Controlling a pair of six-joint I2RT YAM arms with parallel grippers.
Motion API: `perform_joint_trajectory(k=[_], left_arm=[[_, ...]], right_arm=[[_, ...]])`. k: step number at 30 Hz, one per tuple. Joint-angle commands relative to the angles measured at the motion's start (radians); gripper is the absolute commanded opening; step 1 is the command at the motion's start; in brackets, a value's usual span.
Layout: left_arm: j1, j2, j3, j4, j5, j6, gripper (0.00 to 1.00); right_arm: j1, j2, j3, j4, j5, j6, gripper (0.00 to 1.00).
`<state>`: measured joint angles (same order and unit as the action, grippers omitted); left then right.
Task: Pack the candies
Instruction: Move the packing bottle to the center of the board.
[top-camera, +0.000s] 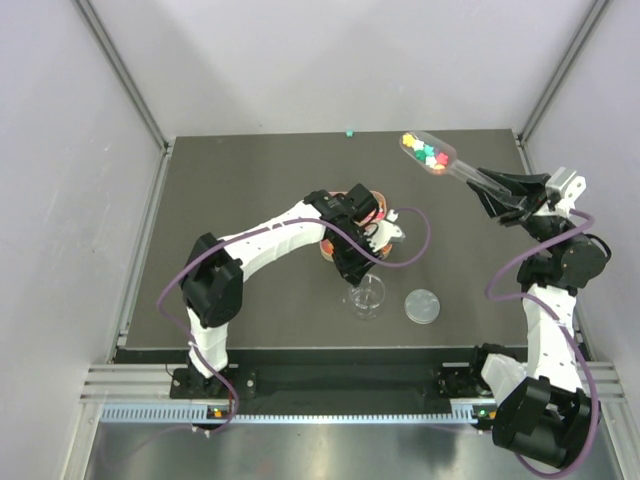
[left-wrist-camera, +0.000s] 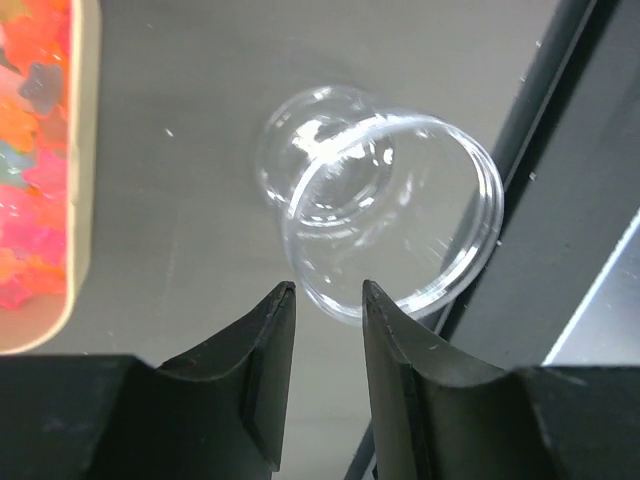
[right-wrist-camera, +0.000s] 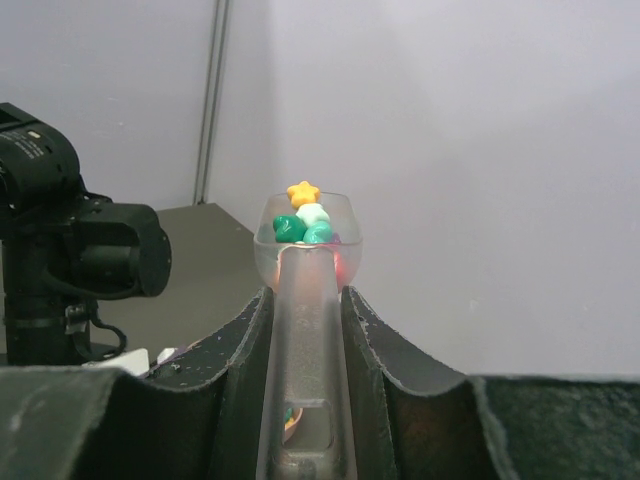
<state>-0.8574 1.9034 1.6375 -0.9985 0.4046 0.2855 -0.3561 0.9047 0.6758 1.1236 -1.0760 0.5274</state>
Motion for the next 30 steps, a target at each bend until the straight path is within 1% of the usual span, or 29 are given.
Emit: perform_joint_trajectory(k=[1, 3, 6, 7, 10, 11, 12, 18, 19, 24, 26, 30], left_arm=[[0.003, 0.025, 0.070, 0.047, -0.023, -0.003, 0.38], [0.003, 0.042, 0.077, 0.047, -0.021, -0.003, 0.38], [0.004, 0.057, 0.084, 0.044, -0.023, 0.000, 0.29], [0.004, 0.057, 0.082, 0.044, -0.029, 0.000, 0.24], [0.009, 0.046, 0.074, 0.050, -0.059, -0.003, 0.14], [0.012, 0.036, 0.070, 0.054, -0.070, -0.003, 0.05], [0.014, 0.030, 0.065, 0.055, -0.108, -0.006, 0.00], [0.017, -0.055, -0.016, 0.081, -0.216, -0.016, 0.00], [0.015, -0.064, -0.042, 0.086, -0.266, -0.014, 0.00], [0.015, -0.122, -0.093, 0.107, -0.426, 0.009, 0.00], [0.014, -0.138, -0.102, 0.107, -0.457, 0.014, 0.00], [0.012, -0.150, -0.111, 0.112, -0.467, 0.017, 0.00]], right_arm=[[-0.012, -0.004, 0.044, 0.054, 0.028, 0.009, 0.00], [-0.012, -0.003, 0.041, 0.054, 0.027, 0.008, 0.00], [-0.012, 0.002, 0.036, 0.053, 0.019, 0.002, 0.00], [-0.012, 0.003, 0.038, 0.051, 0.018, -0.001, 0.00], [-0.012, 0.010, 0.038, 0.050, 0.019, -0.003, 0.00], [-0.012, 0.011, 0.036, 0.050, 0.021, -0.003, 0.00], [-0.012, 0.017, 0.038, 0.050, 0.022, -0.003, 0.00], [-0.012, 0.036, 0.042, 0.050, 0.028, -0.017, 0.00], [-0.012, 0.039, 0.042, 0.051, 0.031, -0.020, 0.00], [-0.012, 0.054, 0.048, 0.054, 0.031, -0.027, 0.00], [-0.012, 0.057, 0.048, 0.054, 0.028, -0.029, 0.00], [-0.012, 0.063, 0.045, 0.051, 0.028, -0.036, 0.00]])
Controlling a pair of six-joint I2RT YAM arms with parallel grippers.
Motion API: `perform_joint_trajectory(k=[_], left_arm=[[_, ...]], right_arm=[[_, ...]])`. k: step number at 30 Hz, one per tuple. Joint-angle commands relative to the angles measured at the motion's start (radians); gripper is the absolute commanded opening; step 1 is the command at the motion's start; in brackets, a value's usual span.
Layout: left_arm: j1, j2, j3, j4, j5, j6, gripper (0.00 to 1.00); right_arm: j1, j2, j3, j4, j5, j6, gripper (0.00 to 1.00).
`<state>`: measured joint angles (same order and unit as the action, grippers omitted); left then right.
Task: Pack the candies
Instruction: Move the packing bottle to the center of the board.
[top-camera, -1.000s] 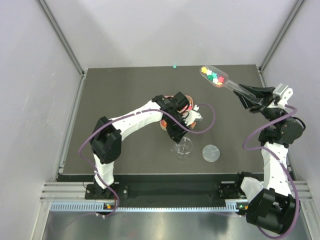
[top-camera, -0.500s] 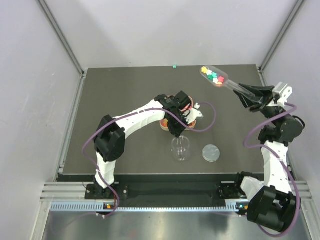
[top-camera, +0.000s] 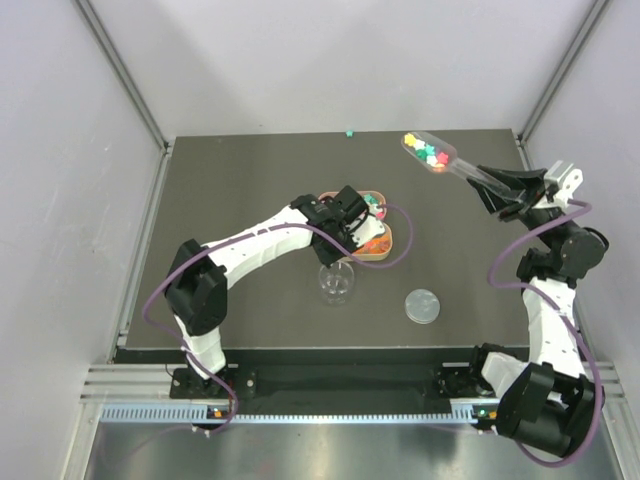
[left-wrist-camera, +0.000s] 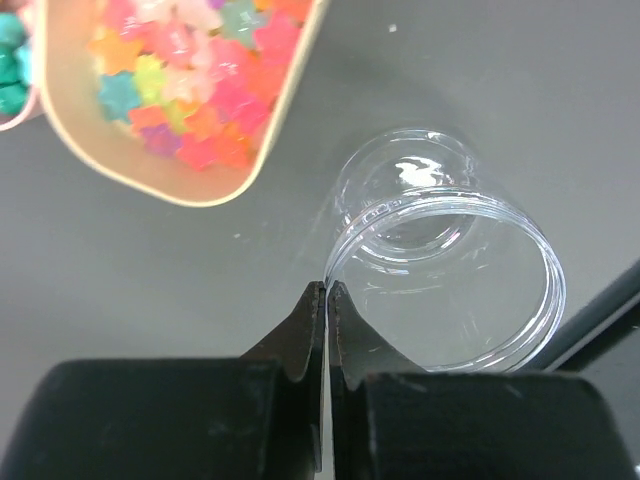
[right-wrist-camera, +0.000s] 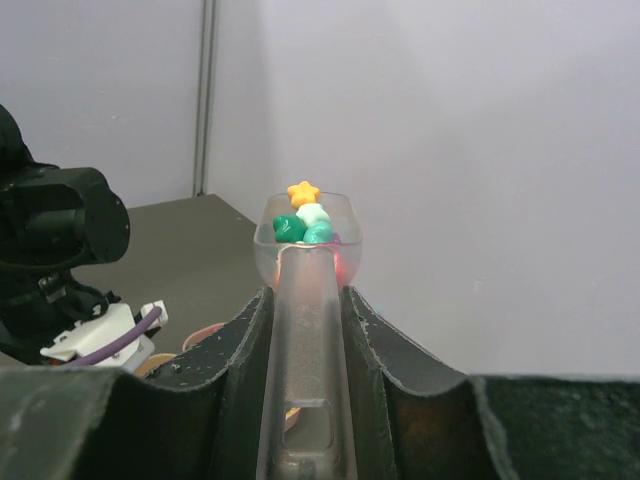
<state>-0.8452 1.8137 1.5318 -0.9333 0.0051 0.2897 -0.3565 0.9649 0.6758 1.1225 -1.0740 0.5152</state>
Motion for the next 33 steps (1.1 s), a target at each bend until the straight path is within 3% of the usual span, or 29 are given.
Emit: perform_joint_trajectory(k=[1, 6, 16, 17, 18, 20, 24, 25, 27, 33], left_arm=[[0.000, -0.059, -0.007, 0.041, -0.057, 0.014, 0.00], [-0.005, -0.060, -0.019, 0.010, 0.057, 0.009, 0.00], [-0.011, -0.091, -0.073, 0.008, 0.047, 0.002, 0.01], [-0.011, -0.091, -0.076, 0.011, 0.044, 0.003, 0.04], [-0.012, -0.091, -0.079, 0.013, 0.039, 0.006, 0.19], [-0.011, -0.094, -0.085, 0.017, 0.018, 0.006, 0.34], [-0.011, -0.111, -0.058, 0.011, 0.024, 0.005, 0.51], [-0.011, -0.120, -0.049, 0.011, 0.027, 0.006, 0.65], [-0.011, -0.128, -0.001, 0.010, 0.027, 0.011, 0.70], [0.029, -0.134, 0.183, 0.051, 0.009, 0.075, 0.71]], right_arm=[[-0.013, 0.005, 0.047, 0.053, 0.026, -0.023, 0.00], [-0.012, 0.014, 0.056, 0.039, 0.020, -0.037, 0.00], [-0.012, 0.018, 0.064, 0.025, 0.020, -0.041, 0.00], [-0.012, 0.020, 0.062, 0.023, 0.020, -0.043, 0.00], [-0.012, 0.021, 0.065, 0.023, 0.020, -0.043, 0.00], [-0.012, 0.023, 0.065, 0.020, 0.016, -0.047, 0.00], [-0.012, 0.023, 0.065, 0.008, -0.006, -0.053, 0.00], [-0.012, 0.021, 0.064, 0.003, -0.013, -0.053, 0.00], [-0.012, 0.018, 0.058, 0.003, -0.030, -0.053, 0.00], [-0.012, 0.005, 0.019, 0.007, -0.076, -0.035, 0.00]])
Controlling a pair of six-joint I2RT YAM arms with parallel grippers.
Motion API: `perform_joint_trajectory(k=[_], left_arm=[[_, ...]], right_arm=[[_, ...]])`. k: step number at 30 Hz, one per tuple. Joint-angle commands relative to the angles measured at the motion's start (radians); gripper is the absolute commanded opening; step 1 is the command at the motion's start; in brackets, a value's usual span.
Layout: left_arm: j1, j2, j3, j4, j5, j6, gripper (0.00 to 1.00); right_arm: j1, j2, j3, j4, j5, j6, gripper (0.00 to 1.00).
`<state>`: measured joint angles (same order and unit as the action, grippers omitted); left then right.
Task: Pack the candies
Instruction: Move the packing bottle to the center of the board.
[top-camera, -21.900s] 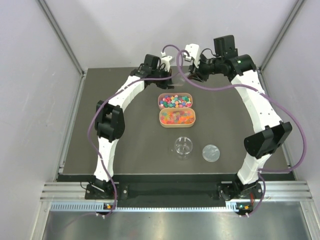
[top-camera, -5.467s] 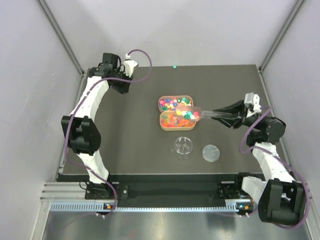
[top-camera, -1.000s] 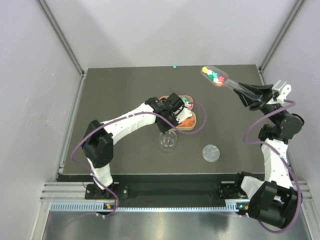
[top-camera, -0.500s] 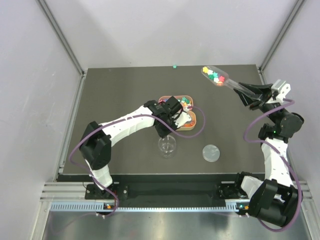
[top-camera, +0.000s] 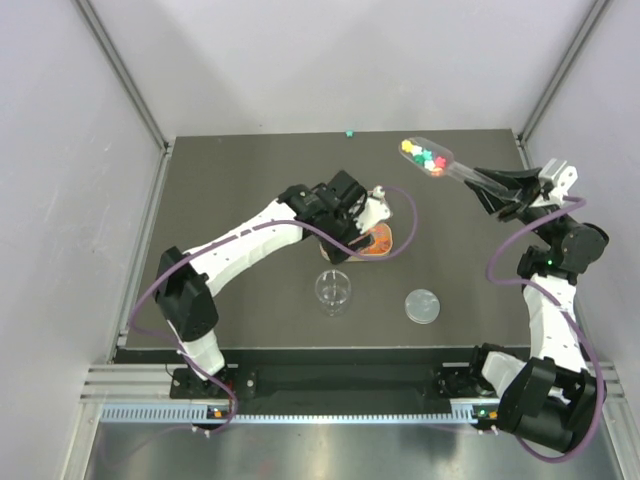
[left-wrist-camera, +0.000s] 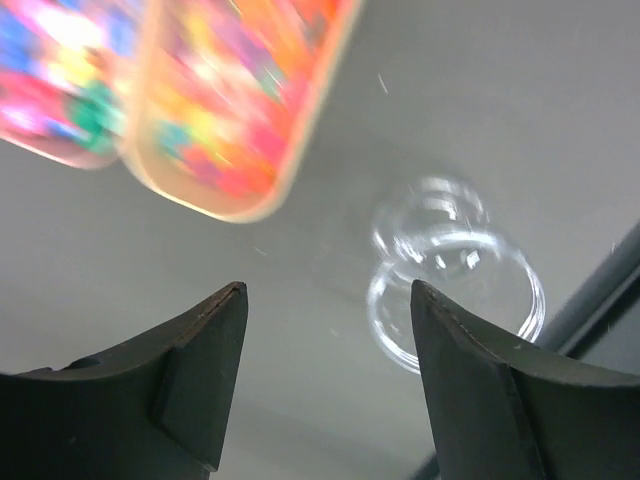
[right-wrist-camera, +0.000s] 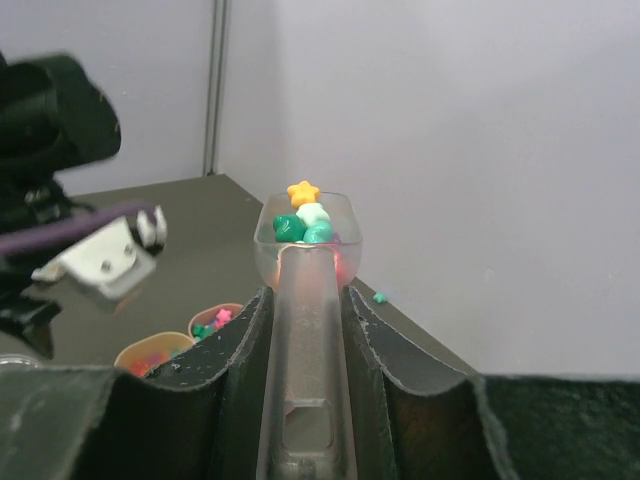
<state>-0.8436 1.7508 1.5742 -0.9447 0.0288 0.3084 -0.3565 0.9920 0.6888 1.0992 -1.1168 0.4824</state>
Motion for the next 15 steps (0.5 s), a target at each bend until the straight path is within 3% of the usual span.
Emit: perform_joint_trajectory(k=[1, 3, 6, 12, 15], left_arm=[[0.047, -0.068, 0.164, 0.064, 0.008, 0.061, 0.72], [0.069, -0.068, 0.225, 0.073, 0.029, 0.070, 0.71], [0.119, -0.074, 0.237, 0.139, -0.051, 0.084, 0.71], [0.482, -0.063, 0.239, 0.251, -0.061, -0.057, 0.68], [0.592, -0.065, 0.211, 0.264, -0.037, -0.078, 0.67]], right_arm=[[-0.012, -0.024, 0.002, 0.016, -0.047, -0.011, 0.00], [-0.012, -0.027, -0.012, 0.011, -0.096, -0.016, 0.00], [-0.001, -0.044, -0.041, -0.001, -0.158, -0.013, 0.00], [0.031, -0.121, -0.139, -0.091, -0.258, -0.067, 0.00], [0.054, -0.142, -0.182, -0.096, -0.281, -0.073, 0.00]])
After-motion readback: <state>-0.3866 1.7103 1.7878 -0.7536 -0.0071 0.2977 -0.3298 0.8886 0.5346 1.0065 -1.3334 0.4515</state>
